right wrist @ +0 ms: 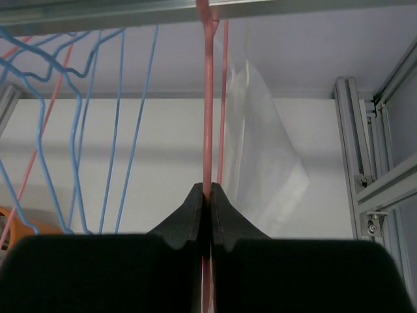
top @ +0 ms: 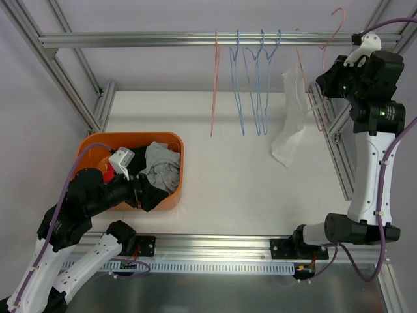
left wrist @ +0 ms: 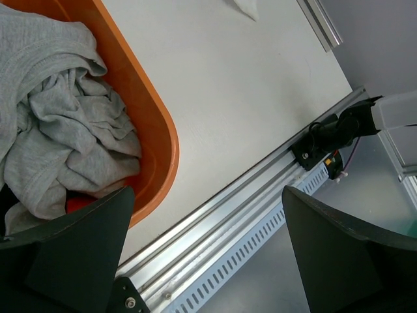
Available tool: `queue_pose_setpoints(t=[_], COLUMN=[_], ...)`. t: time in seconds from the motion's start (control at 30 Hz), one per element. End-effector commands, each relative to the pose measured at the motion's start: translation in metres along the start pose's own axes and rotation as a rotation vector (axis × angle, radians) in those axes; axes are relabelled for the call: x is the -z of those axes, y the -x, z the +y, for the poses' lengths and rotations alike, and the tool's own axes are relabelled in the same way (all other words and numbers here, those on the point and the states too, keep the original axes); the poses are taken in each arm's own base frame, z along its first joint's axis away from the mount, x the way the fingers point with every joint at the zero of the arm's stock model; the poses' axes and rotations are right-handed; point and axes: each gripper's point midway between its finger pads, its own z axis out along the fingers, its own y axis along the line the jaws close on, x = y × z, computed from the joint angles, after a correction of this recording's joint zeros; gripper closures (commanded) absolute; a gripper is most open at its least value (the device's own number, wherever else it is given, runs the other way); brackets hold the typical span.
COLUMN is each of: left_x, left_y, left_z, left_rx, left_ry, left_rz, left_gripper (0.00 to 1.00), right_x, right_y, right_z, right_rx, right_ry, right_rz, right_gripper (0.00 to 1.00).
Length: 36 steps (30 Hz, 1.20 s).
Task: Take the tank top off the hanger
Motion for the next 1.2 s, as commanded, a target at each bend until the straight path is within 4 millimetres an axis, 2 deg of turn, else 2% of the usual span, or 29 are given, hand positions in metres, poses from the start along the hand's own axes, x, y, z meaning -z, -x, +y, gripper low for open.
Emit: queue_pose_setpoints(t=[0.0, 0.03, 0.07, 0.13, 0.17, 0.2, 0.23, 0.27, 0.3, 0.33, 0.37, 0.43, 0.47, 0.5, 0.57, 0.6, 0.63, 0.67, 0.7, 0.73, 0.77, 0.83, 0.87, 0.9, 0.97, 1.03, 1.07, 1.1, 1.17], left_x=[0.001, 0.001, 0.001, 0.000, -0.001, -0.002, -0.002, -0.004, -0.004, -0.005, -0.008, -0.007, -0.010, -0.012, -0.017, -0.021, -0.025, -0.035, -0.040, -0.045, -0.056, -0.067, -0.079, -0.084, -0.099, -0.109, -0.118, -0.120, -0.127], left_y=[0.009, 0.010, 0.015, 0.022, 0.029, 0.037, 0.044, 0.052, 0.062, 0.068, 0.077, 0.093, 0.101, 0.107, 0.121, 0.125, 0.129, 0.135, 0.137, 0.141, 0.147, 0.154, 0.163, 0.163, 0.175, 0.178, 0.182, 0.178, 0.174], left_z=[-0.013, -0.015, -0.020, -0.029, -0.034, -0.045, -0.050, -0.056, -0.068, -0.073, -0.079, -0.099, -0.104, -0.111, -0.130, -0.138, -0.145, -0.165, -0.176, -0.186, -0.207, -0.228, -0.246, -0.258, -0.280, -0.295, -0.304, -0.311, -0.321], left_rx=[0.013, 0.016, 0.015, 0.007, 0.002, -0.014, -0.023, -0.024, -0.043, -0.042, -0.042, -0.067, -0.074, -0.088, -0.143, -0.166, -0.212, -0.240, -0.270, -0.337, -0.362, -0.426, -0.447, -0.464, -0.501, -0.516, -0.517, -0.526, -0.536], left_ry=[-0.051, -0.060, -0.082, -0.117, -0.136, -0.186, -0.208, -0.227, -0.280, -0.304, -0.324, -0.411, -0.429, -0.449, -0.495, -0.505, -0.508, -0.519, -0.528, -0.531, -0.528, -0.541, -0.556, -0.576, -0.601, -0.637, -0.648, -0.683, -0.720], left_rz=[-0.015, -0.018, -0.019, -0.028, -0.031, -0.044, -0.056, -0.059, -0.079, -0.086, -0.091, -0.127, -0.131, -0.142, -0.175, -0.181, -0.198, -0.204, -0.204, -0.223, -0.237, -0.250, -0.258, -0.262, -0.284, -0.283, -0.286, -0.272, -0.258], left_gripper=[0.01, 0.01, 0.01, 0.01, 0.01, 0.01, 0.01, 0.01, 0.01, 0.01, 0.01, 0.01, 0.01, 0.01, 0.01, 0.01, 0.01, 0.01, 0.01, 0.01, 0.01, 0.01, 0.01, 0.01, 0.02, 0.05, 0.12, 0.17, 0.25], right_x=[0.037, 0.048, 0.047, 0.054, 0.072, 0.070, 0.075, 0.099, 0.096, 0.105, 0.131, 0.146, 0.157, 0.182, 0.207, 0.227, 0.239, 0.257, 0.270, 0.284, 0.302, 0.322, 0.330, 0.347, 0.358, 0.375, 0.376, 0.384, 0.386], right_y=[0.050, 0.051, 0.036, 0.020, 0.016, -0.010, -0.022, -0.028, -0.055, -0.065, -0.073, -0.097, -0.102, -0.112, -0.130, -0.134, -0.137, -0.133, -0.146, -0.149, -0.150, -0.153, -0.154, -0.157, -0.157, -0.154, -0.155, -0.151, -0.148], right_z=[0.022, 0.026, 0.025, 0.025, 0.031, 0.029, 0.030, 0.036, 0.034, 0.037, 0.048, 0.053, 0.056, 0.062, 0.063, 0.066, 0.065, 0.068, 0.069, 0.071, 0.076, 0.088, 0.093, 0.097, 0.104, 0.111, 0.109, 0.109, 0.106], right_rx=[0.022, 0.025, 0.012, -0.005, -0.002, -0.025, -0.029, -0.020, -0.039, -0.042, -0.029, -0.030, -0.023, -0.009, 0.000, 0.017, 0.023, 0.039, 0.030, 0.035, 0.030, 0.019, 0.022, 0.030, 0.025, 0.030, 0.025, 0.032, 0.032], right_ry=[0.070, 0.077, 0.078, 0.072, 0.078, 0.077, 0.080, 0.083, 0.086, 0.093, 0.126, 0.142, 0.148, 0.149, 0.130, 0.122, 0.099, 0.093, 0.082, 0.076, 0.092, 0.163, 0.187, 0.200, 0.255, 0.321, 0.332, 0.337, 0.338], right_rz=[-0.212, -0.229, -0.193, -0.170, -0.182, -0.119, -0.102, -0.132, -0.082, -0.082, -0.114, -0.101, -0.114, -0.144, -0.130, -0.165, -0.173, -0.208, -0.178, -0.195, -0.207, -0.226, -0.225, -0.231, -0.228, -0.241, -0.211, -0.232, -0.229], right_gripper=[1.00, 1.00, 1.00, 1.00, 1.00, 1.00, 1.00, 1.00, 1.00, 1.00, 1.00, 1.00, 1.00, 1.00, 1.00, 1.00, 1.00, 1.00, 1.00, 1.00, 1.00, 1.00, 1.00, 1.00, 1.00, 1.00, 1.00, 1.00, 1.00])
